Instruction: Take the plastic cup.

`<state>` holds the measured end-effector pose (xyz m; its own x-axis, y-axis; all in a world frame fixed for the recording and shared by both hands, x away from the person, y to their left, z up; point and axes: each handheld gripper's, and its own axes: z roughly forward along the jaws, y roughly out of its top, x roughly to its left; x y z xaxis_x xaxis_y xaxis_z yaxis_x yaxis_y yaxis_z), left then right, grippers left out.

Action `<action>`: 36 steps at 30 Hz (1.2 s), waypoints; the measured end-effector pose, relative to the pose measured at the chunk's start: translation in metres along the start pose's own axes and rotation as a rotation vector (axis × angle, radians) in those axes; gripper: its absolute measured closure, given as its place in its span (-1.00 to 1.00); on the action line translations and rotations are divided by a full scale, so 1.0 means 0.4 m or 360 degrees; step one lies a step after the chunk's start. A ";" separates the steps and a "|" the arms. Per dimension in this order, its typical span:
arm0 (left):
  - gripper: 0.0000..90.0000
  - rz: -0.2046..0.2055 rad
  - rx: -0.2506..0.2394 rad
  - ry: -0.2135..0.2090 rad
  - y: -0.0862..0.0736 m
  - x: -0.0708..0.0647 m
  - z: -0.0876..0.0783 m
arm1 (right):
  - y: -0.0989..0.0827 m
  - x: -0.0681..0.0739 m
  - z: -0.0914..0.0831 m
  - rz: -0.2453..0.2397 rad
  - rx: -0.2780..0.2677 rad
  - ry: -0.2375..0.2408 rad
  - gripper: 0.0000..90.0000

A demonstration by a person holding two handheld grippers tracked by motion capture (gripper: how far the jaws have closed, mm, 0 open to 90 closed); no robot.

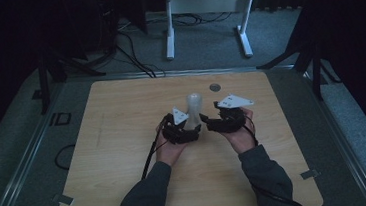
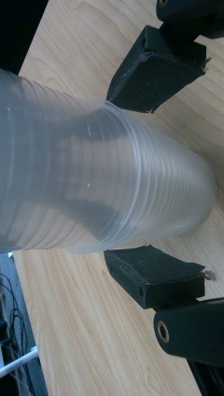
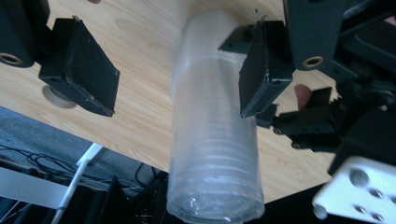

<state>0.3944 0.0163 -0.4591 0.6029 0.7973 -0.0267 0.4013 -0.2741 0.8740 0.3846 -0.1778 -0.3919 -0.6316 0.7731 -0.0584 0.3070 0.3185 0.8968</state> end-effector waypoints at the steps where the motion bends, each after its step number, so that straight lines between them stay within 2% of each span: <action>1: -0.50 0.0002 -0.0003 0.0001 0.000 0.000 0.001 | 0.002 0.001 0.003 0.0000 -0.0003 0.0005 -0.36; 18: -0.51 -0.0029 -0.0025 -0.0005 0.002 0.002 0.002 | 0.035 -0.003 0.034 0.0069 -0.0052 0.0087 -0.36; 29: -0.51 -0.0037 -0.0036 -0.0005 -0.001 -0.001 0.002 | 0.062 0.004 0.052 0.0077 -0.0070 0.0131 -0.39; 36: -0.51 -0.0036 -0.0036 -0.0009 -0.002 0.000 0.002 | 0.080 0.011 0.077 0.0051 -0.0060 0.0150 -0.38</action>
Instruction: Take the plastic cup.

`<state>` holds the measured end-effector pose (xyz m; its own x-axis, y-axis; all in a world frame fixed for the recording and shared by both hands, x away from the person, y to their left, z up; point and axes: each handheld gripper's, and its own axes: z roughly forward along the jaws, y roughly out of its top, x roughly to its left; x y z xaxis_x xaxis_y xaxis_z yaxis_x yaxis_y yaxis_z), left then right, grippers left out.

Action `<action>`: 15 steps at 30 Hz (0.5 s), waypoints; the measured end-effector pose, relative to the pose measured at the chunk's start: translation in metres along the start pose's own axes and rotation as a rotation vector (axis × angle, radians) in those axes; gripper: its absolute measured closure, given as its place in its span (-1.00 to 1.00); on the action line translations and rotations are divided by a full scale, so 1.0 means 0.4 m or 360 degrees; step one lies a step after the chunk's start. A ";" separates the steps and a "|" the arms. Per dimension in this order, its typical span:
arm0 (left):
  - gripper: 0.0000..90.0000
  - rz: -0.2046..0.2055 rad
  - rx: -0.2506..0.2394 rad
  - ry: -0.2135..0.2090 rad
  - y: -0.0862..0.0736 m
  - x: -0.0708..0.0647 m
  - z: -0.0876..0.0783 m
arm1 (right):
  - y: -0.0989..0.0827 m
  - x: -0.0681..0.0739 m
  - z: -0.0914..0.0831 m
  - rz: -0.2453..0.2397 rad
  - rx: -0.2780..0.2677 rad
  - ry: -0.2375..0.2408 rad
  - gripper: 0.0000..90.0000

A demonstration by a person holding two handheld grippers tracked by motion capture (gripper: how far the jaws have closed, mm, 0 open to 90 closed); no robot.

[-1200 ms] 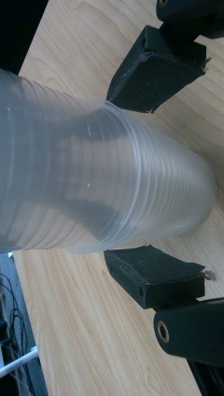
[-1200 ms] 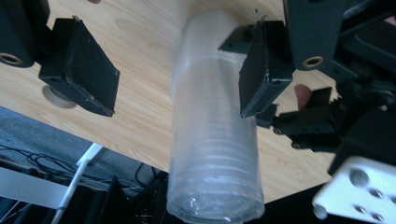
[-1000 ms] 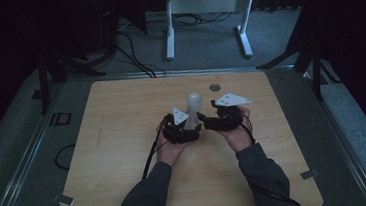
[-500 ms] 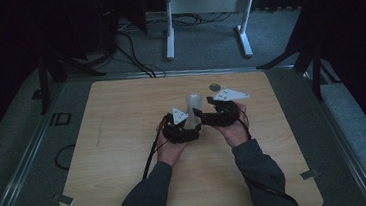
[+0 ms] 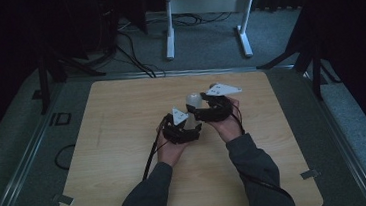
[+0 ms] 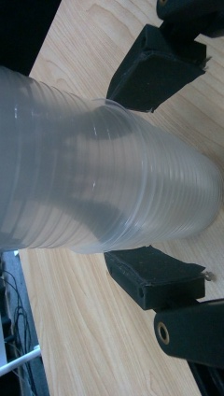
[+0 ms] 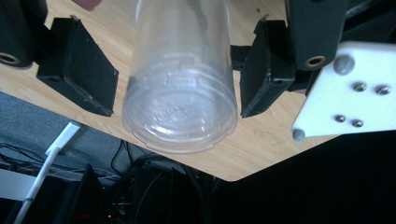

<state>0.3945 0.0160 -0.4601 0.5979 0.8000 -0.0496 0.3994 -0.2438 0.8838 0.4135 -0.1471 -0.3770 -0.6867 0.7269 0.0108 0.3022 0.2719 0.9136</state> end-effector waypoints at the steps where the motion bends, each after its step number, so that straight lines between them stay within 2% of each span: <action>1: -0.51 0.0000 0.0000 0.0000 0.000 0.000 0.000 | 0.000 0.000 0.000 0.0000 0.0000 0.0000 -0.38; 4: -0.51 0.0005 -0.0001 0.0001 -0.001 0.001 0.000 | 0.003 0.001 0.011 -0.0011 0.0007 0.0001 -0.37; 7: -0.51 0.0011 -0.0001 0.0003 -0.001 0.000 0.000 | 0.004 0.002 0.018 -0.0008 0.0014 0.0003 -0.27; 15: -0.50 0.0020 0.0004 0.0009 -0.005 0.000 0.002 | 0.008 0.003 0.017 -0.0003 0.0004 0.0009 -0.15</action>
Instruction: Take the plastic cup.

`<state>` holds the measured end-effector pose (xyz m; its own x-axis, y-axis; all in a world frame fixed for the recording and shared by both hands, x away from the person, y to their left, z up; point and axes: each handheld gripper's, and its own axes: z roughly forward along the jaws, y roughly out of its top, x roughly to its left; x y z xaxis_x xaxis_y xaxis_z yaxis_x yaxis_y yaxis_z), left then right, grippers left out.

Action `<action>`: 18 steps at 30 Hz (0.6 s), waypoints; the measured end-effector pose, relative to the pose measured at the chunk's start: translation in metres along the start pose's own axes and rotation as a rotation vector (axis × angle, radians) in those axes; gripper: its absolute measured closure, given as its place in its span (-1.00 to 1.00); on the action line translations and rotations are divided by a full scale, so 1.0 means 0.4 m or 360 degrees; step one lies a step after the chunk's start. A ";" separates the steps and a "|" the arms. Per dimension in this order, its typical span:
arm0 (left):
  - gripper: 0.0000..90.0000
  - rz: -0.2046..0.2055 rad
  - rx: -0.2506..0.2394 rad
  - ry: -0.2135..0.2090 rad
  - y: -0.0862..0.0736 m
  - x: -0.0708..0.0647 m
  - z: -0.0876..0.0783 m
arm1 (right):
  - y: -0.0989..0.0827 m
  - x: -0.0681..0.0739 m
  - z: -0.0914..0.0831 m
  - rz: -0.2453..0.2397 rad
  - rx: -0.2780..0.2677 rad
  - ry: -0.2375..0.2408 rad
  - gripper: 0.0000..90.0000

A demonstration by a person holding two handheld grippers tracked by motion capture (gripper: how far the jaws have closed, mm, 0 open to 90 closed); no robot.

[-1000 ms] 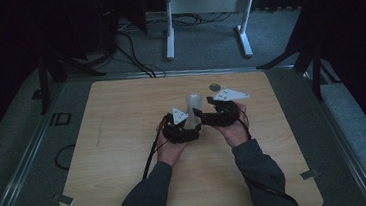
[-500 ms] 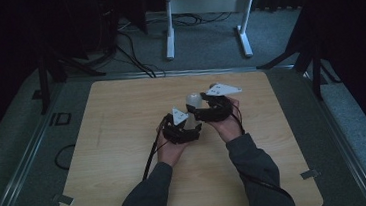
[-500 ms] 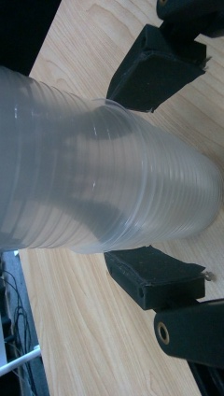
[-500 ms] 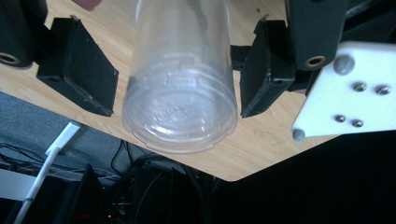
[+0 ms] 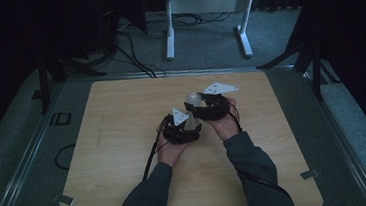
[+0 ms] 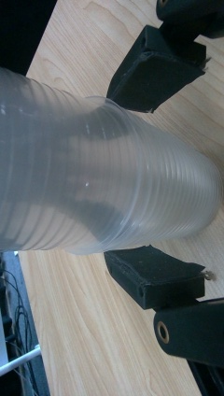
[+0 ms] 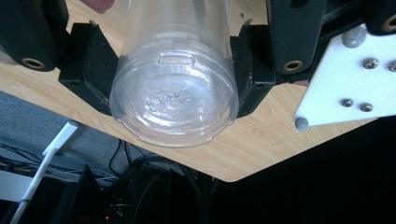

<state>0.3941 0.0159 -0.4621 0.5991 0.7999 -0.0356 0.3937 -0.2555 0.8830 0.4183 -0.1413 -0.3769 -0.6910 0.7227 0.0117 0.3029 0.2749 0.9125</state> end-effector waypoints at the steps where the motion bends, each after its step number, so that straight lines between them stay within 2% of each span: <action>1: -0.50 0.0000 0.0000 0.0000 0.000 0.000 0.000 | 0.001 0.000 -0.001 0.0003 -0.0003 0.0000 -0.15; 18: -0.50 -0.0002 0.0002 -0.0002 -0.005 0.000 0.002 | 0.026 0.002 -0.018 0.0018 -0.0056 0.0011 -0.14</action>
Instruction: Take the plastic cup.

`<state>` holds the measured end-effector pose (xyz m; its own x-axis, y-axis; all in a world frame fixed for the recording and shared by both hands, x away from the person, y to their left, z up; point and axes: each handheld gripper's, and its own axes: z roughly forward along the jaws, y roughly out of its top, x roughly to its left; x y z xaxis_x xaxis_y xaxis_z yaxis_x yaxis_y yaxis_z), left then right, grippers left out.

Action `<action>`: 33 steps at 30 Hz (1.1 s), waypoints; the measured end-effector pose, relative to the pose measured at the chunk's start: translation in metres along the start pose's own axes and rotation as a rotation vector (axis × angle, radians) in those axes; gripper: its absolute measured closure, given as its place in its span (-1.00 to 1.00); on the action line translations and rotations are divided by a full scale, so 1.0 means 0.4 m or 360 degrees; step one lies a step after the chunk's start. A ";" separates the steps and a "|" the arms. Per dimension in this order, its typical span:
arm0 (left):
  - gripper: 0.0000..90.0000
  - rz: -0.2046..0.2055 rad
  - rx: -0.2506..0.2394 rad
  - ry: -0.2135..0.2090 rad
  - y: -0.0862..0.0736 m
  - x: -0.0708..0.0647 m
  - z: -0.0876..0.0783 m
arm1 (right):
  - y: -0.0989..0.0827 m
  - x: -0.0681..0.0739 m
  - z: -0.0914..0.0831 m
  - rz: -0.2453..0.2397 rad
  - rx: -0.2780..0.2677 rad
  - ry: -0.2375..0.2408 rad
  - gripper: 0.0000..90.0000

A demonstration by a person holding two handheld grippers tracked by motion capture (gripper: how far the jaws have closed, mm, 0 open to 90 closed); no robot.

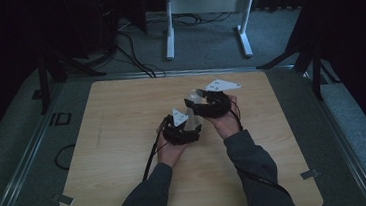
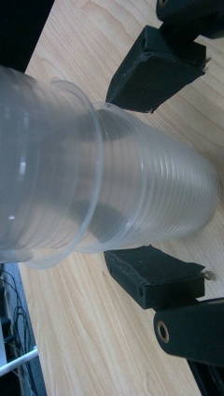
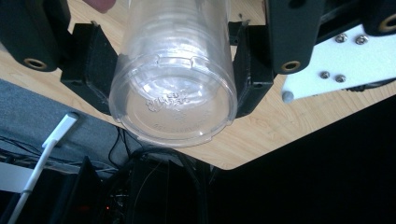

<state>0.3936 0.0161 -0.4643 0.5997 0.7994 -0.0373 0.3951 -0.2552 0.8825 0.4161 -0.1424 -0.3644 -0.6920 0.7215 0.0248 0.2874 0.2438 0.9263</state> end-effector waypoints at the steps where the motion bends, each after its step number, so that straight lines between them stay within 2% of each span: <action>1: -0.50 0.0002 0.0000 0.0000 0.000 0.000 0.000 | 0.001 0.000 -0.001 -0.0003 -0.0005 -0.0001 -0.14; 26: -0.48 -0.0009 0.0006 -0.0008 -0.002 0.001 -0.005 | 0.046 0.008 -0.020 0.0001 -0.0057 0.0001 -0.11; 33: -0.47 -0.0007 0.0002 -0.0002 -0.004 0.000 -0.007 | 0.060 0.010 -0.025 -0.0017 -0.0062 -0.0003 -0.09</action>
<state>0.3912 0.0178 -0.4643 0.5987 0.7999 -0.0417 0.3987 -0.2525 0.8816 0.4135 -0.1402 -0.3383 -0.6936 0.7202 0.0138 0.2536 0.2262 0.9405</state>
